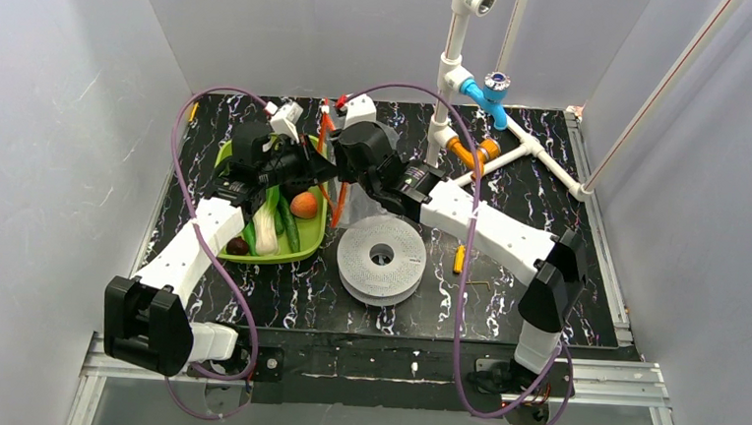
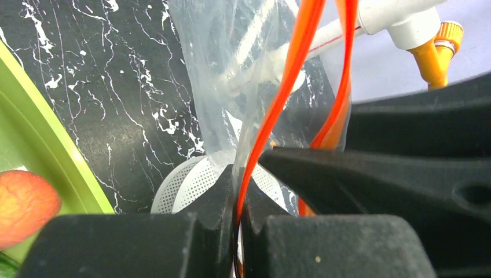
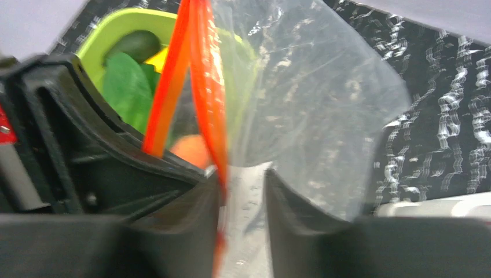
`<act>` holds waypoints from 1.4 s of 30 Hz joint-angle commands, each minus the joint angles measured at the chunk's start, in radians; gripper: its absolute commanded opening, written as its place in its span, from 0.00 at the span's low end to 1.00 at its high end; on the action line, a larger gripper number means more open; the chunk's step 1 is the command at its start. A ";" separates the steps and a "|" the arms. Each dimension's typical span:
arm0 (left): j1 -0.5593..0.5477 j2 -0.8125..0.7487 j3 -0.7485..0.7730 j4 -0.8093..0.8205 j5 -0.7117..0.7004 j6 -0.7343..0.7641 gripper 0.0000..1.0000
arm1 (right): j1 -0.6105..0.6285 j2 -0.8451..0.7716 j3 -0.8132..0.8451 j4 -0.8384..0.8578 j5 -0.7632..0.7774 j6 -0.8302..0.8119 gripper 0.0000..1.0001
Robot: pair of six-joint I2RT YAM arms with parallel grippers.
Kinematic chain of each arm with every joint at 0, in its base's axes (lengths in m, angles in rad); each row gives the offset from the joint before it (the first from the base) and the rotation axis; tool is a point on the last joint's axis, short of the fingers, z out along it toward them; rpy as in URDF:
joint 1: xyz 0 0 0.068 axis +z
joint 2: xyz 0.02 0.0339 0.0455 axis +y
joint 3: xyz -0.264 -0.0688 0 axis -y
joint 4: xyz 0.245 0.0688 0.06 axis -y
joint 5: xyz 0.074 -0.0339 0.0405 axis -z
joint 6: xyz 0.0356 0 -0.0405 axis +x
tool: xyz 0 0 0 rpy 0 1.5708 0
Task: Place the food in the zip-top bag and seal the zipper
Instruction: Open the zipper of the food storage bag.
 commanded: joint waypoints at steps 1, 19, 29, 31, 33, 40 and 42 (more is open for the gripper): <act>-0.006 -0.028 0.013 0.043 0.025 -0.013 0.00 | 0.045 -0.006 0.101 -0.112 0.157 -0.024 0.56; -0.007 -0.051 -0.025 0.120 0.037 -0.068 0.00 | 0.137 0.192 0.379 -0.163 0.521 -0.109 0.79; -0.006 -0.073 -0.044 0.139 0.022 -0.082 0.00 | 0.103 0.157 0.276 -0.105 0.492 -0.079 0.71; -0.005 -0.083 -0.051 0.132 -0.003 -0.079 0.00 | 0.085 0.123 0.233 -0.115 0.437 -0.028 0.70; -0.005 -0.089 -0.051 0.117 -0.031 -0.077 0.00 | 0.068 0.081 0.175 -0.105 0.385 0.011 0.70; -0.002 -0.056 -0.006 -0.030 -0.169 -0.070 0.00 | 0.054 -0.077 -0.032 0.005 0.248 -0.005 0.72; -0.003 -0.041 0.012 -0.071 -0.189 -0.077 0.00 | 0.054 -0.120 -0.077 0.037 0.160 -0.039 0.75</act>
